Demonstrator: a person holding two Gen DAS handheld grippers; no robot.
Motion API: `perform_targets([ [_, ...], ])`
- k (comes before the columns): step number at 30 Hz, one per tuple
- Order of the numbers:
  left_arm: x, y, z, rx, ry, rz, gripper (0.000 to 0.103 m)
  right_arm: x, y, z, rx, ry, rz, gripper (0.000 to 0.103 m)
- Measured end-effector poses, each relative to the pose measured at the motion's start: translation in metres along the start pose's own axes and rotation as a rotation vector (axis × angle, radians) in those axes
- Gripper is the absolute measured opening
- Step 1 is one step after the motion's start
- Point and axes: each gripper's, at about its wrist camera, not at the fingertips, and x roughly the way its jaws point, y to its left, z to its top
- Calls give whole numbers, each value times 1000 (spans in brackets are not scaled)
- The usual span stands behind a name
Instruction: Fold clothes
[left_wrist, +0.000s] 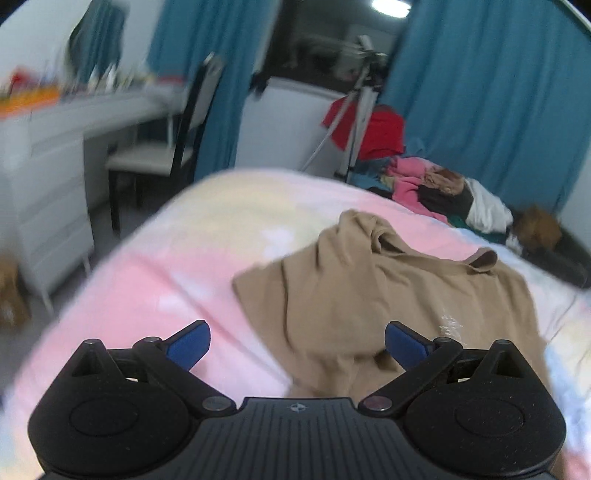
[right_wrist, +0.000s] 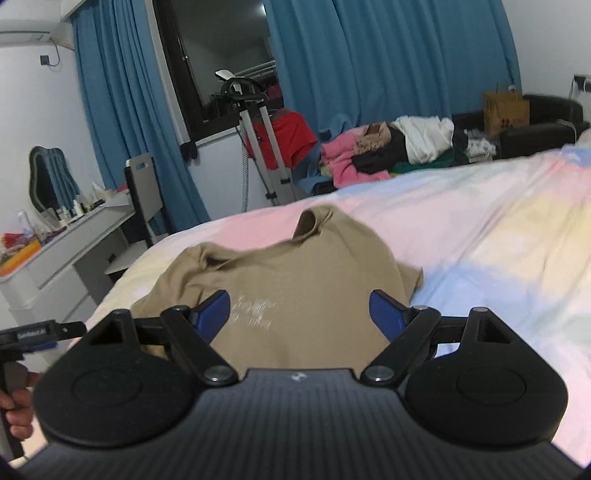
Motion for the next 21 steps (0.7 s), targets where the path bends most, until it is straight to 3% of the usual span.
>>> perform_targets([
  [9, 51, 32, -11, -242, 69, -34, 93, 4, -25, -9, 115, 4, -36, 84],
  [17, 114, 28, -3, -283, 70, -37, 69, 45, -39, -17, 148, 43, -63, 84],
  [19, 122, 26, -1, -249, 69, 11, 40, 55, -43, -16, 154, 39, -72, 84],
  [21, 125, 33, 5, -253, 75, 22, 20, 62, -46, -14, 160, 36, -85, 84],
])
